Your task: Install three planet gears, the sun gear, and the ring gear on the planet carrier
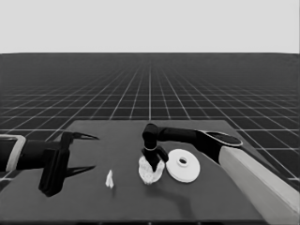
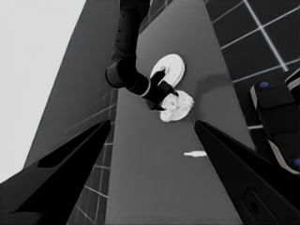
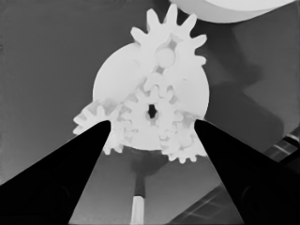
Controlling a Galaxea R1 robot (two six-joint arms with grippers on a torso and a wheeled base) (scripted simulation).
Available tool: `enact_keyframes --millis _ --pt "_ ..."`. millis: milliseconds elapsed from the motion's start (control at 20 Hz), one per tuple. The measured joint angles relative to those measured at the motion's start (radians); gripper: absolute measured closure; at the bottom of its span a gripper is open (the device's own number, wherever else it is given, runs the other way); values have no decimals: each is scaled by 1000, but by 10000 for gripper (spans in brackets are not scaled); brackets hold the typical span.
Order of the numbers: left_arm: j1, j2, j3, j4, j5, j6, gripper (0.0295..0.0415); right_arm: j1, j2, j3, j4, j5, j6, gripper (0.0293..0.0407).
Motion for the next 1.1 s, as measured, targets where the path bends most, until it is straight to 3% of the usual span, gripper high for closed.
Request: enact_keyframes --millis 200,250,300,400,700,750,800,850,950,1100 --pt "0 0 0 0 0 0 326 0 0 0 0 0 0 315" --pt "0 0 0 0 0 0 326 49 -9 39 43 -26 -392 307" --pt "0 0 0 0 0 0 326 87 -12 57 71 -36 -640 309" --pt "0 0 0 0 0 0 326 121 -15 68 99 -39 -875 314" --pt "0 0 0 0 0 0 326 137 -16 72 116 -38 -997 315" --pt "0 0 0 0 0 0 326 12 -293 528 -103 110 -1415 295" --pt "0 0 0 0 0 0 326 -106 -715 879 -234 197 -1679 305" --pt "0 0 0 0 0 0 326 -170 -978 1085 -311 247 -1834 311" --pt "0 0 0 0 0 0 326 -223 -1209 1282 -383 295 -1980 315" --pt "0 0 0 0 0 0 326 -243 -1301 1364 -414 316 -2041 315"
